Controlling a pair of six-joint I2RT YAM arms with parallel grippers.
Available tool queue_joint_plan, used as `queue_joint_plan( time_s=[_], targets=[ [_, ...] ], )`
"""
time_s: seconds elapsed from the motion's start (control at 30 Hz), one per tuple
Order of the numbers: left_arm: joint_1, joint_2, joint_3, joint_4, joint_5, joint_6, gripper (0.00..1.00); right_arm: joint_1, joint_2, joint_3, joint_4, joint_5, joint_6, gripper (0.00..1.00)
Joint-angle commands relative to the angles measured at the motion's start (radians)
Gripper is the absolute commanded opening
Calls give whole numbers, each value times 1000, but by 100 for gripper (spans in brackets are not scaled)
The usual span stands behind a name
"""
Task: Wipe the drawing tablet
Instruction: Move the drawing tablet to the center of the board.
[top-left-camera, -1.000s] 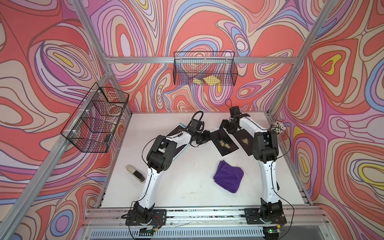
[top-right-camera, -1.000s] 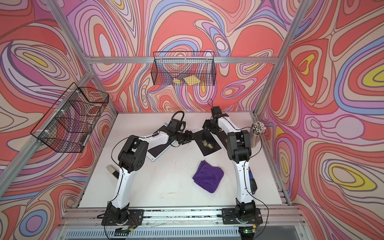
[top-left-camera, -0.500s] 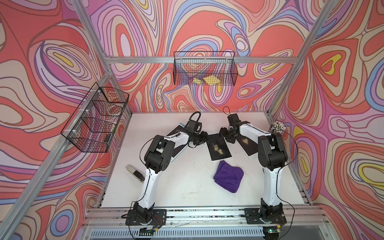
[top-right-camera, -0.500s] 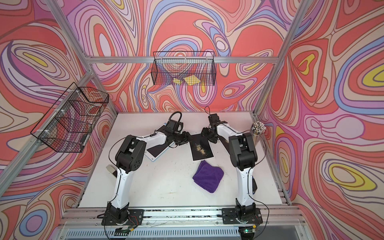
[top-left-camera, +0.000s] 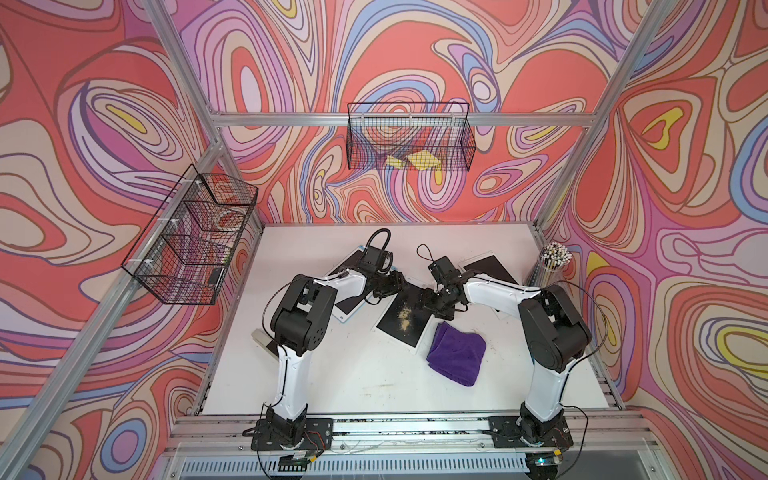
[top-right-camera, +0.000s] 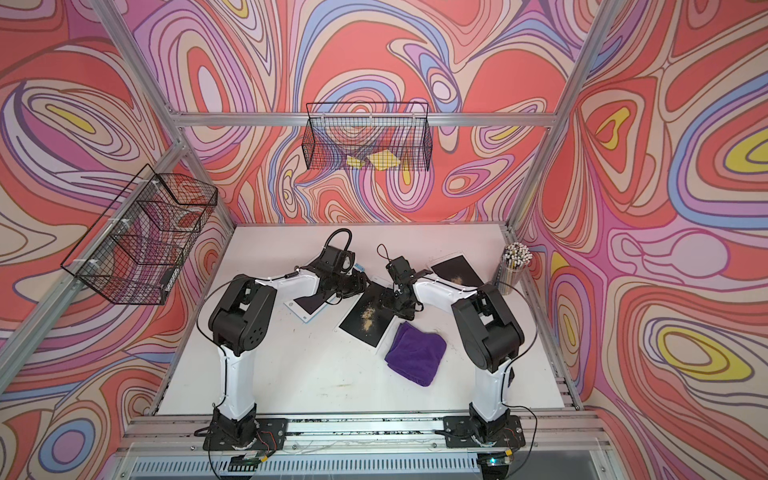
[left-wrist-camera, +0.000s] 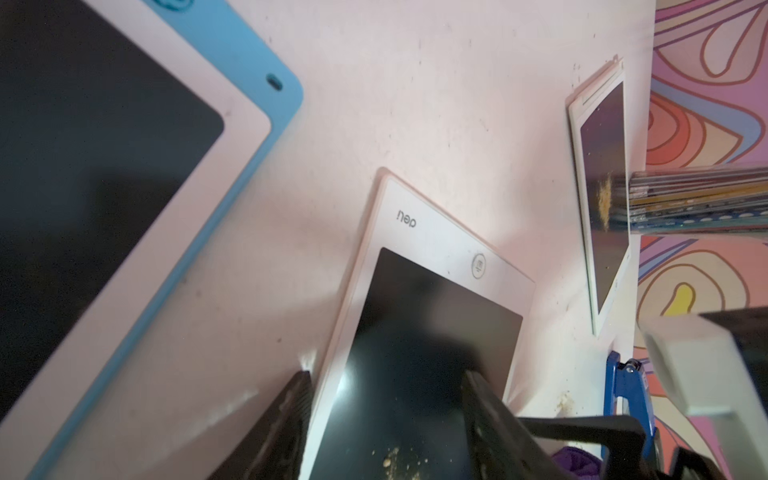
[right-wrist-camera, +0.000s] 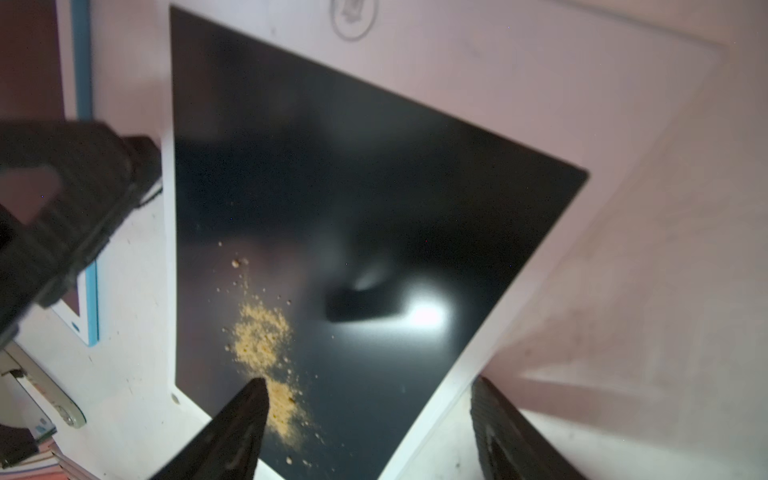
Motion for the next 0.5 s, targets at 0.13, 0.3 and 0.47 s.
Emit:
queue_joint_plan(
  time_s=[0.13,0.3,0.47],
  targets=[
    [-12,-87,-121,-15,76,22,60,118,-78,-83,123,12,89,79],
    [-21,-124,-215,48,113,-2,59,181,-88,-138,160,9,132,79],
    [-64,-142,-248,67,129,-7,59,259,-126,-159,189,18,181,79]
  ],
)
